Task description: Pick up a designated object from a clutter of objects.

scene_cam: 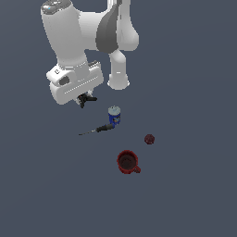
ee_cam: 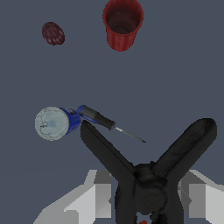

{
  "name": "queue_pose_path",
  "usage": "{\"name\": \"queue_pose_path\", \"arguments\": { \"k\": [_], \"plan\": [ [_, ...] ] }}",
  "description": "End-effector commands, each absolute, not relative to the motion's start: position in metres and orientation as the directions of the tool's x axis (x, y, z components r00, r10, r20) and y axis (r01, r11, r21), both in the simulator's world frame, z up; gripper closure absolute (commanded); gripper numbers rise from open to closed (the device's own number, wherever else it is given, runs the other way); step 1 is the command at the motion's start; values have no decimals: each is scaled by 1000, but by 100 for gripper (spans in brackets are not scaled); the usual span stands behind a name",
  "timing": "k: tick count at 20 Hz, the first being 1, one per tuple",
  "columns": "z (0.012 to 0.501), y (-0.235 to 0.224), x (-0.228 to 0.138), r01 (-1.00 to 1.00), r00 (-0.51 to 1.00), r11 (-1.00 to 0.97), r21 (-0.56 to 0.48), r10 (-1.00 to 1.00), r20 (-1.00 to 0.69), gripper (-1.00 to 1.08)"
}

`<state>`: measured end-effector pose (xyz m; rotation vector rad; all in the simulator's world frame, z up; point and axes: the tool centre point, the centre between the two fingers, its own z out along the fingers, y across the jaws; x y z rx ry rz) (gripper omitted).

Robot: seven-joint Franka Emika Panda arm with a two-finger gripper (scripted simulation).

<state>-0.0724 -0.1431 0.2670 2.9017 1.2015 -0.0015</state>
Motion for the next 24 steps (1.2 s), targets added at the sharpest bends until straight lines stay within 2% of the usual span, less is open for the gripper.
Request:
{"name": "queue_pose_path", "arguments": {
  "k": [1, 13, 24],
  "plan": [
    [286, -140, -84, 707, 707, -707, 0, 707, 1, 108],
    [363, -131, -128, 708, 707, -707, 0, 708, 4, 108],
    [387, -130, -141, 706, 708, -708, 0, 706, 0, 108]
  ]
}}
